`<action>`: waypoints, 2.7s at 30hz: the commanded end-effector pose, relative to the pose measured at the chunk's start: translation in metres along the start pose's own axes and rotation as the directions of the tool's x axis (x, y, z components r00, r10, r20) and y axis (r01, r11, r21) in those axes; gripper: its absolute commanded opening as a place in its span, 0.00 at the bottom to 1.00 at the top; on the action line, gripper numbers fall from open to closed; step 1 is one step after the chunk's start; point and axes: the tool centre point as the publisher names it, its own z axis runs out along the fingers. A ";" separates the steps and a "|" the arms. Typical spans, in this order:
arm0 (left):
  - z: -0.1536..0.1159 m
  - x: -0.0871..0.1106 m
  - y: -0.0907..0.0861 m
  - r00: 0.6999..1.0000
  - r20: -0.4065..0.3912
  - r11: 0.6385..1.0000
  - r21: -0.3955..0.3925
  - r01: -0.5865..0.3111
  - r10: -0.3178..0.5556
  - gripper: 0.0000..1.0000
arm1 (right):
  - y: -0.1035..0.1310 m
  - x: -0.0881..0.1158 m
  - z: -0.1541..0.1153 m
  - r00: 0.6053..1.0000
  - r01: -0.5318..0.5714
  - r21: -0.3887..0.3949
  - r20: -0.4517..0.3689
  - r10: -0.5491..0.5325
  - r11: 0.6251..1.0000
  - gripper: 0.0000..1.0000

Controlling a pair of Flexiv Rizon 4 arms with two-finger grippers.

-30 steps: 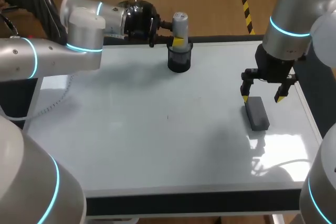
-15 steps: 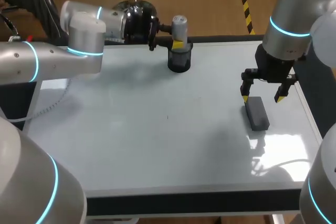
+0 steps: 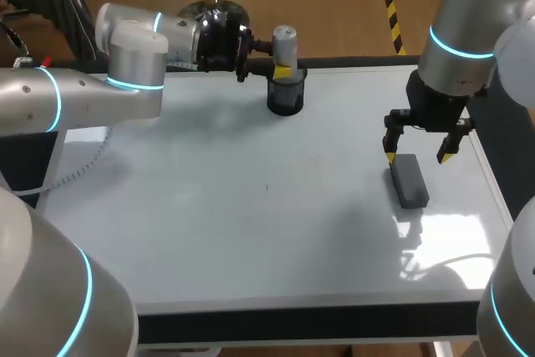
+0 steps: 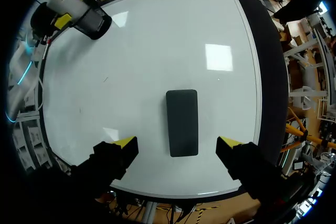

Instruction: Pick up the inspection probe, press it on each red-marked spot on the whiteboard one by one, put down the probe, pick up the eraser, and wipe off all the red marks.

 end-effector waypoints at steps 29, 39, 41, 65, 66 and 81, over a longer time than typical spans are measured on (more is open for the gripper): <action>-0.006 -0.005 -0.014 1.000 -0.024 1.000 0.002 -0.008 0.008 1.00 | -0.001 -0.001 -0.001 1.000 0.001 -0.002 -0.001 -0.001 1.000 1.00; -0.021 -0.007 -0.025 1.000 -0.013 1.000 -0.005 -0.023 0.023 1.00 | -0.001 -0.001 -0.001 1.000 0.001 -0.002 -0.001 -0.001 1.000 1.00; -0.026 -0.007 -0.026 1.000 -0.011 1.000 -0.007 -0.027 0.027 1.00 | -0.001 -0.001 -0.001 1.000 0.001 -0.002 -0.001 -0.001 1.000 1.00; -0.065 0.002 -0.038 0.998 0.047 0.999 -0.027 -0.038 0.039 1.00 | -0.001 -0.001 -0.001 1.000 0.001 -0.002 -0.001 -0.001 1.000 1.00; -0.067 0.002 -0.039 0.998 0.050 0.999 -0.026 -0.039 0.040 1.00 | -0.001 -0.001 -0.001 1.000 0.001 -0.002 -0.001 -0.001 1.000 1.00; -0.082 0.007 -0.041 0.997 0.064 0.998 -0.046 -0.038 0.041 1.00 | -0.001 -0.001 -0.001 1.000 0.001 -0.002 -0.001 -0.001 1.000 1.00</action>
